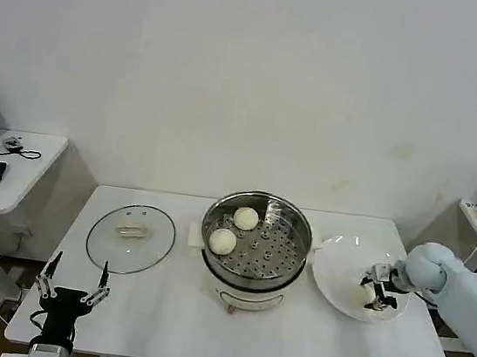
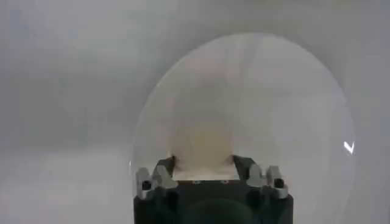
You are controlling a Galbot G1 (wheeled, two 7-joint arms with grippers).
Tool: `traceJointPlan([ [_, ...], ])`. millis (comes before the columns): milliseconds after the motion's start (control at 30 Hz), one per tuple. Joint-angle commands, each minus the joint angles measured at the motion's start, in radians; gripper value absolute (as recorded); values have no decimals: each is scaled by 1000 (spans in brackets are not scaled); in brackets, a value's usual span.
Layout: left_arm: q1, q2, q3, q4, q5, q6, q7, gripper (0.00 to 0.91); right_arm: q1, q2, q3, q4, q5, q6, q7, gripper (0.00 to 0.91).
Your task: Take steamed baozi put them in steamer then cover it.
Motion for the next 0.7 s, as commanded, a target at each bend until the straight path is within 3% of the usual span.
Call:
traceJointPlan([
  [33, 1, 2, 3, -6, 0, 0, 0, 907, 62, -40, -10, 25, 19, 3, -54, 635],
  [367, 5, 6, 4, -10, 1, -2, 0, 907, 271, -78, -38, 70, 140, 22, -78, 635],
  [700, 18, 5, -6, -39, 1, 0, -2, 907, 645, 17, -276, 177, 284, 5, -93, 635],
])
